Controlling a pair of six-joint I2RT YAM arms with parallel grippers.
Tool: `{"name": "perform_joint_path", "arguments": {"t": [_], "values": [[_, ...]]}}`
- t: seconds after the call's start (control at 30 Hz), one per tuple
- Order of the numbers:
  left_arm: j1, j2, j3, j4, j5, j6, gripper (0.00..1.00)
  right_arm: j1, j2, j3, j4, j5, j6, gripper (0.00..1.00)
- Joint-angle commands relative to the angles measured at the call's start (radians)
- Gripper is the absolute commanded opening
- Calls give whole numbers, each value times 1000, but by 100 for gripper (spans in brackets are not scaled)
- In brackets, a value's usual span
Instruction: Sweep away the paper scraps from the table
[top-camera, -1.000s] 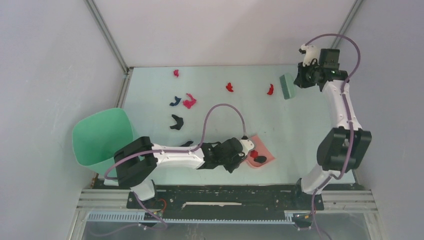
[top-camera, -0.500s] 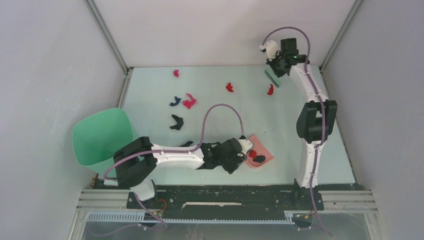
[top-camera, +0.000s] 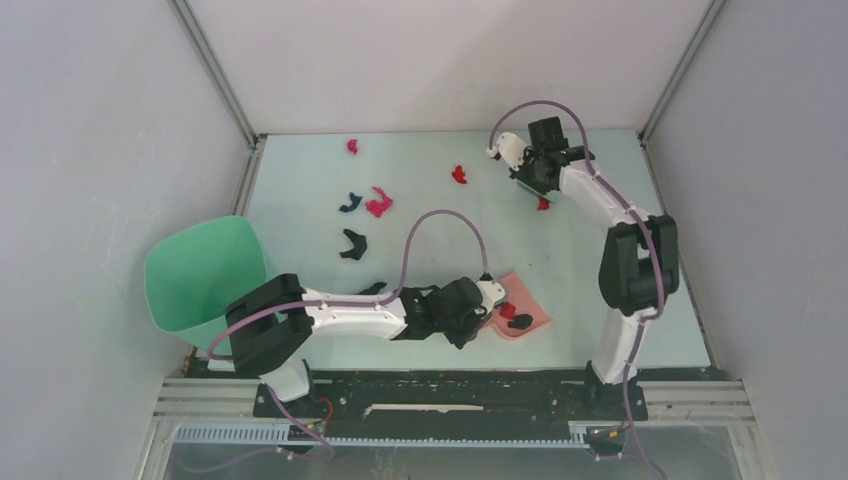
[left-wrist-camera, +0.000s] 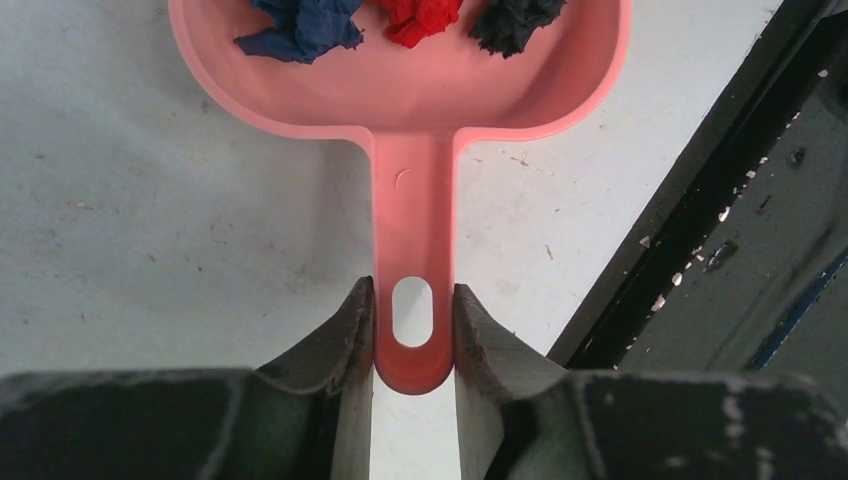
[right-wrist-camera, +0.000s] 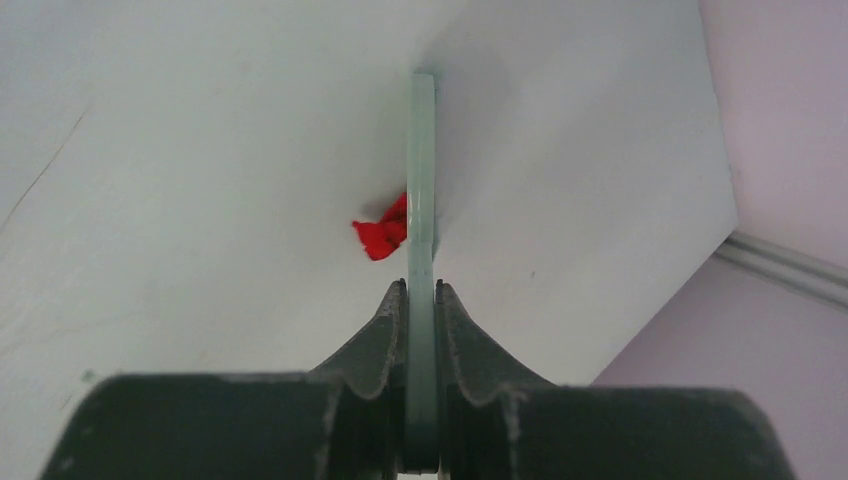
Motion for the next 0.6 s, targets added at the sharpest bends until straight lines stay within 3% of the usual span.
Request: {"name": "perform_joint_path", "arguments": {"t": [0.0, 0.17, 0.57], "values": [[-2, -60, 17, -58, -22, -58, 0, 22, -165, -104, -84, -50, 60, 0], [-2, -50, 64, -191, -79, -143, 0, 26, -266, -150, -215, -168, 176, 0], [-2, 36, 147, -190, -71, -174, 0, 25, -427, -262, -374, -481, 452, 0]]}}
